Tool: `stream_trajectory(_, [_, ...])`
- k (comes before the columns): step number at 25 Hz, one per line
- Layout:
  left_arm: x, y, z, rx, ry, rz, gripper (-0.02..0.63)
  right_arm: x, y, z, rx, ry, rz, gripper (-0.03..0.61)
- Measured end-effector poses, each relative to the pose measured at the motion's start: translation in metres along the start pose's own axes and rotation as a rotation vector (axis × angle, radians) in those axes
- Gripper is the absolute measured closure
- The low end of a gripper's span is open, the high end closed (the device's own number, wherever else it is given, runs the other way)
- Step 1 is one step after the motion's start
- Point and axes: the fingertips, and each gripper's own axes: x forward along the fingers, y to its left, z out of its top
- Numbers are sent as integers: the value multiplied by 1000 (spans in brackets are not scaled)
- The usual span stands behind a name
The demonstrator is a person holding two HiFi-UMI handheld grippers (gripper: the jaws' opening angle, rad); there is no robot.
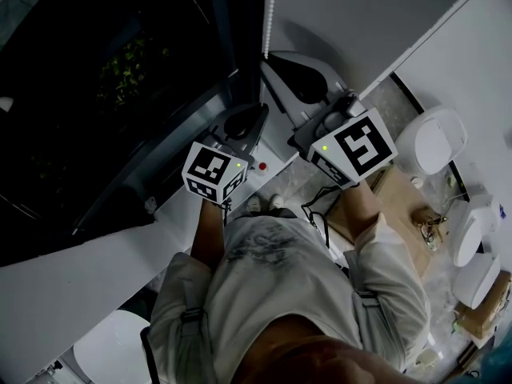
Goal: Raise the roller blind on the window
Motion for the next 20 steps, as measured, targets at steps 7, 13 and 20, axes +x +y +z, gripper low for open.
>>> stream_trajectory(7, [2,1,-3,-15,-5,-5,601,-1,1,-3,-12,-19,-24,568])
stream_trajectory(13, [5,3,-22,-39,31,-1,602,-2,3,-23,-12,17,-26,568])
stream_trajectory(20, [5,1,-46,-77,66,-3,601,-6,7,-46,12,54,-28,568])
